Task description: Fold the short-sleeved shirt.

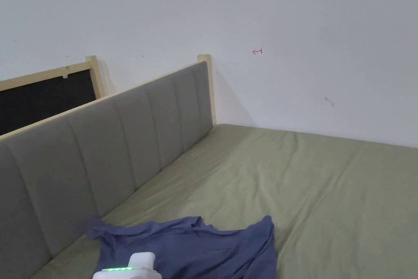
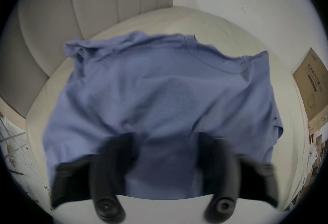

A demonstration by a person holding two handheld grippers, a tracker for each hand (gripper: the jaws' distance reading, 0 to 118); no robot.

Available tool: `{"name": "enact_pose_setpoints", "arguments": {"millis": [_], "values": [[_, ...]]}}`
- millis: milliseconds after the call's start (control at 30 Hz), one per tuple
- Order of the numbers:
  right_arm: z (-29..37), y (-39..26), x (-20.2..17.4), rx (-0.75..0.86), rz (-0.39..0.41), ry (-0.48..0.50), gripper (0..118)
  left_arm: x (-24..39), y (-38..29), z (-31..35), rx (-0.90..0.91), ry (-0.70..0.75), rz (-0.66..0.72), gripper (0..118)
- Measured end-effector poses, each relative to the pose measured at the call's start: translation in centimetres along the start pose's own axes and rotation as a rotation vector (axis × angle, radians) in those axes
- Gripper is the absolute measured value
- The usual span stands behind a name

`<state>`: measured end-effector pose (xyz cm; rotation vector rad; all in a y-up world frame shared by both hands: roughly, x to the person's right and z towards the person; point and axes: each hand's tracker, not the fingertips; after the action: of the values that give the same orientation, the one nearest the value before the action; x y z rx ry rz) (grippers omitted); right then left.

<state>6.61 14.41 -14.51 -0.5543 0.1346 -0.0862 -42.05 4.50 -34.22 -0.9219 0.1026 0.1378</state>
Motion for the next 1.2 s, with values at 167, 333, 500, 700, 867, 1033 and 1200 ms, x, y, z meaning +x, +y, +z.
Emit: {"name": "enact_pose_setpoints", "arguments": {"millis": [167, 333, 500, 700, 867, 1033, 1200], "values": [[2.8, 1.2, 0.6, 0.050, 0.004, -0.010, 0, -1.4, 1.8, 5.6, 0.045, -0.029, -0.015, 2], [6.5, 2.1, 1.5, 0.123, -0.023, -0.043, 0, 1.3, 6.1, 14.7, 0.221, -0.067, -0.194, 2], [9.7, 2.7, 2.5, 0.177, -0.049, -0.068, 0, 8.0, 10.1, 24.1, 0.405, -0.277, -0.311, 2], [14.3, 3.6, 4.2, 0.285, -0.094, -0.097, 0, 18.6, 10.5, 33.7, 0.502, -0.553, -0.484, 2], [18.1, 3.7, 6.9, 0.392, -0.141, -0.142, 0, 27.1, 8.5, 35.6, 0.398, -0.737, -0.558, 2], [19.4, 2.2, 10.2, 0.392, -0.189, -0.244, 0, 35.2, 4.1, 29.0, 0.129, -0.746, -0.687, 2], [18.0, -0.7, 13.5, 0.280, -0.317, -0.220, 0, 41.0, -3.3, 17.1, -0.346, -0.726, -0.629, 2]]}}
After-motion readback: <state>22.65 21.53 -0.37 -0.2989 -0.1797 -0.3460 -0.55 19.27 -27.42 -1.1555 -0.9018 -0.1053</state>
